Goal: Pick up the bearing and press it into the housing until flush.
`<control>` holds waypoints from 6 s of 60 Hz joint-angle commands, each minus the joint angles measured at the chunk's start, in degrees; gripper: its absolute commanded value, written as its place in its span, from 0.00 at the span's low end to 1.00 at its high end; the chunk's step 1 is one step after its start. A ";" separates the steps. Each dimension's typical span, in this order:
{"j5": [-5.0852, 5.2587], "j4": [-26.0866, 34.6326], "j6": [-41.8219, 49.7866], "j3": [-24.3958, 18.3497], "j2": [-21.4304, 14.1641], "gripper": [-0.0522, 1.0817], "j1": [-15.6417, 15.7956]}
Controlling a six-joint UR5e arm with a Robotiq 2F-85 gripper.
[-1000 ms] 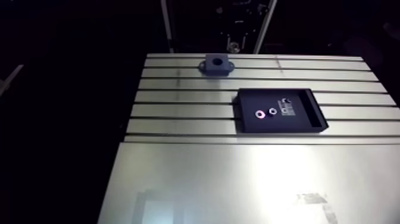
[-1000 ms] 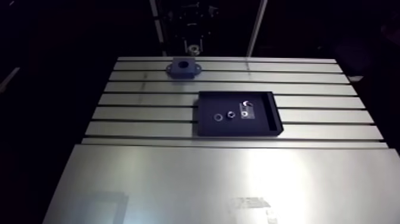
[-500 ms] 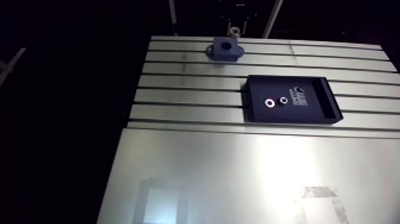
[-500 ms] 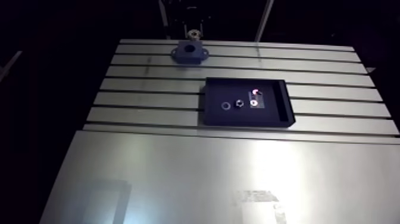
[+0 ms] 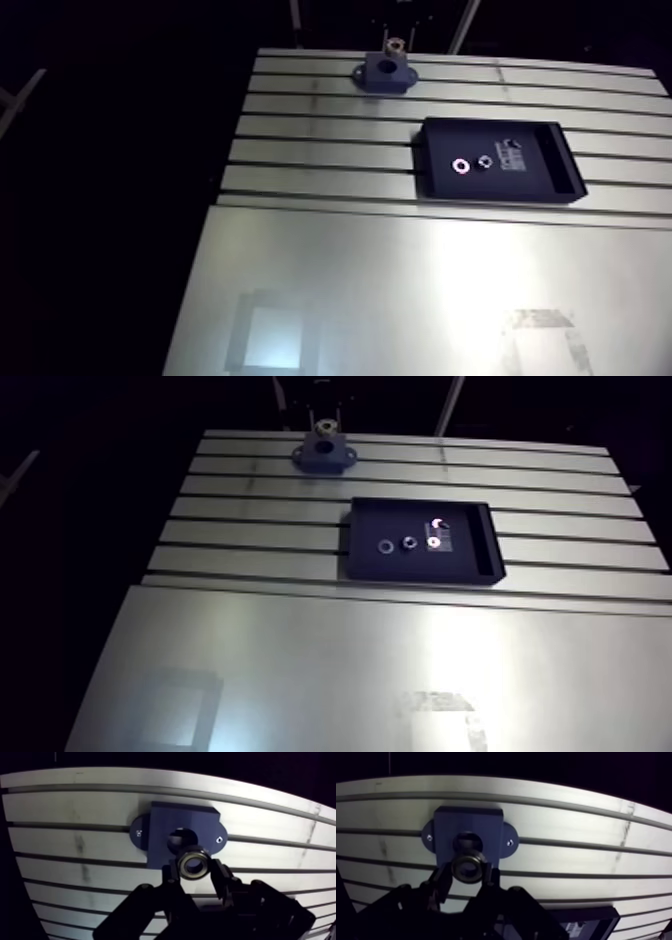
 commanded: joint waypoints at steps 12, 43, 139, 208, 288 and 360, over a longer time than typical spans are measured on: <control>-0.01 -2.26 1.53 -0.08 1.41 0.56 0.80; -0.46 -2.36 1.44 -0.08 2.19 0.56 0.80; -0.21 -2.61 1.53 0.53 1.88 0.05 0.80; 1.82 -2.61 0.65 0.10 0.26 0.92 0.28; 1.65 -5.67 -0.48 1.84 1.68 0.92 0.10; 1.74 -5.78 -0.76 2.46 2.12 0.92 0.01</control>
